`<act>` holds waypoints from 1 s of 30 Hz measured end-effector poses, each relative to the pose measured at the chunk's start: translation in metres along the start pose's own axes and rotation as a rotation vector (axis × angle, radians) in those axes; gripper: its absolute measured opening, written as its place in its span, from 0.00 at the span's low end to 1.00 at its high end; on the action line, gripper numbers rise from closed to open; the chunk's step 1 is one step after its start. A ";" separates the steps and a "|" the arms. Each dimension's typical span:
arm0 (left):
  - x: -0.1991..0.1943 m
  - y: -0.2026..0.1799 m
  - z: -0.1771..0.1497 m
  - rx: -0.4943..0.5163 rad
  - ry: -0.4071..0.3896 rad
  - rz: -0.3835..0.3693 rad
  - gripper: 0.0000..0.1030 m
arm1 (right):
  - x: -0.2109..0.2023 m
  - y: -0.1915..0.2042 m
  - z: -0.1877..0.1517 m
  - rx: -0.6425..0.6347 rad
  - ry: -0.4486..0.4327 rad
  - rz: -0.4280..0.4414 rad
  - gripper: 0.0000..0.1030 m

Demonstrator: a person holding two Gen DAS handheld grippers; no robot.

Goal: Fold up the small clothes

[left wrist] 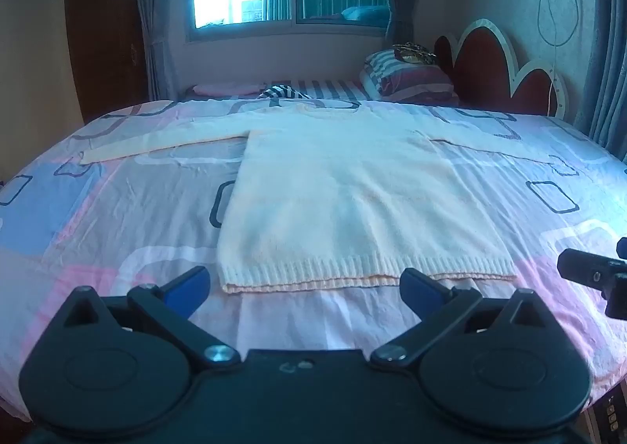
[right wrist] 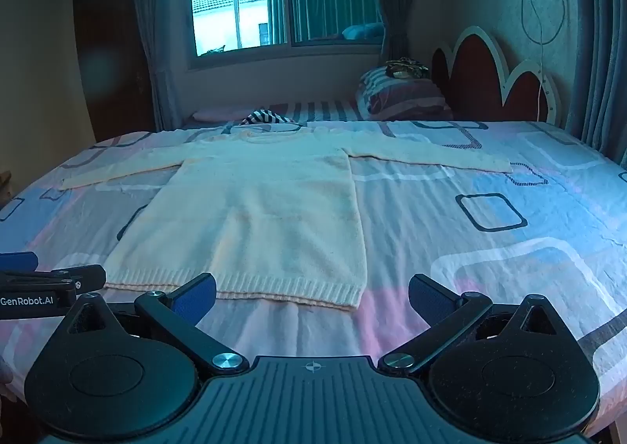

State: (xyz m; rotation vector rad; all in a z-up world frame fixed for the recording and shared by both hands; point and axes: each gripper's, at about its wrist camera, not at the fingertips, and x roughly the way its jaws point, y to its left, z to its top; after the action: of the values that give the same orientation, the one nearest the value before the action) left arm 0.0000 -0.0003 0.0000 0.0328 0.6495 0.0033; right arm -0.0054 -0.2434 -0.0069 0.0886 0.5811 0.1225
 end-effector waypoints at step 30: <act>0.000 0.000 0.001 0.001 0.006 0.006 1.00 | -0.003 -0.008 0.006 -0.003 -0.007 -0.001 1.00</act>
State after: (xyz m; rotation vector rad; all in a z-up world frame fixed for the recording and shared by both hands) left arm 0.0001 0.0000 0.0007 0.0354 0.6552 0.0086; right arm -0.0040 -0.2522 -0.0009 0.0855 0.5739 0.1222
